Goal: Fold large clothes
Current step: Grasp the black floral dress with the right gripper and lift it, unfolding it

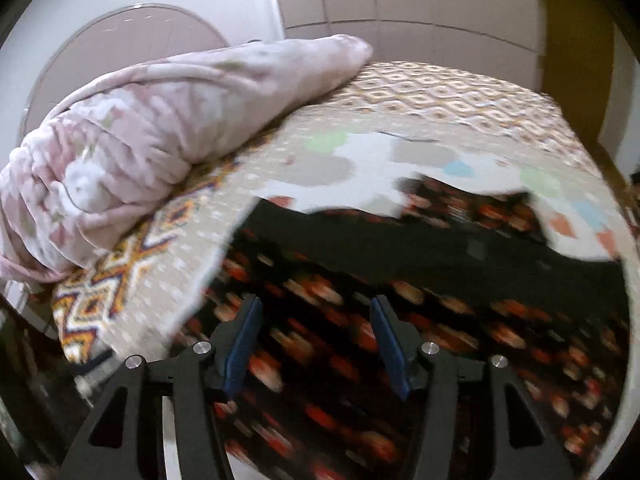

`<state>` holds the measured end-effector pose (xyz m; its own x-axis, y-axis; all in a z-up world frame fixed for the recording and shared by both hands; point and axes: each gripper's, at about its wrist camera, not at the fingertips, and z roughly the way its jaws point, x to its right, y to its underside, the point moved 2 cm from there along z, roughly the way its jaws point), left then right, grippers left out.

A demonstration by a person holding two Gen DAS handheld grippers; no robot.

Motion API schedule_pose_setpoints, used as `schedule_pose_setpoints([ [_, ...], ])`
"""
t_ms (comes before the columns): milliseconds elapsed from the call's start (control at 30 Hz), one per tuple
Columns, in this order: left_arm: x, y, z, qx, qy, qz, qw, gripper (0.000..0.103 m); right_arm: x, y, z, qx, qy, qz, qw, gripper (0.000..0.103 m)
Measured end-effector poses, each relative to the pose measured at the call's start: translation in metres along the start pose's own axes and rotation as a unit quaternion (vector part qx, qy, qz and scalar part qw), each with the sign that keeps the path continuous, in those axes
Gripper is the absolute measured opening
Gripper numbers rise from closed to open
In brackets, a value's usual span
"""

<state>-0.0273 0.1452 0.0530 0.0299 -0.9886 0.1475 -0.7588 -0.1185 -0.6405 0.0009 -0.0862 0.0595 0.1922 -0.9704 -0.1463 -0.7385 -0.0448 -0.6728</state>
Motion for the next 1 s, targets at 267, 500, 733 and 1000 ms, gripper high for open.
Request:
schedule_pose_setpoints([
  [267, 0.059, -0.008, -0.013, 0.008, 0.023, 0.066, 0.9975, 0.054, 0.129, 0.063, -0.074, 0.047, 0.034, 0.131, 0.99, 0.06],
  [500, 0.142, -0.018, 0.006, -0.016, 0.086, 0.115, 0.9895, 0.056, 0.246, 0.125, -0.13, 0.097, 0.045, 0.296, 0.949, 0.07],
  [733, 0.229, -0.015, 0.055, -0.051, 0.108, 0.183, 0.9758, 0.056, 0.271, 0.176, -0.11, 0.09, -0.015, 0.371, 0.924, 0.071],
  [1000, 0.252, 0.004, 0.103, -0.065, 0.067, 0.224, 0.9701, 0.059, 0.265, 0.187, -0.075, 0.083, -0.082, 0.402, 0.908, 0.074],
])
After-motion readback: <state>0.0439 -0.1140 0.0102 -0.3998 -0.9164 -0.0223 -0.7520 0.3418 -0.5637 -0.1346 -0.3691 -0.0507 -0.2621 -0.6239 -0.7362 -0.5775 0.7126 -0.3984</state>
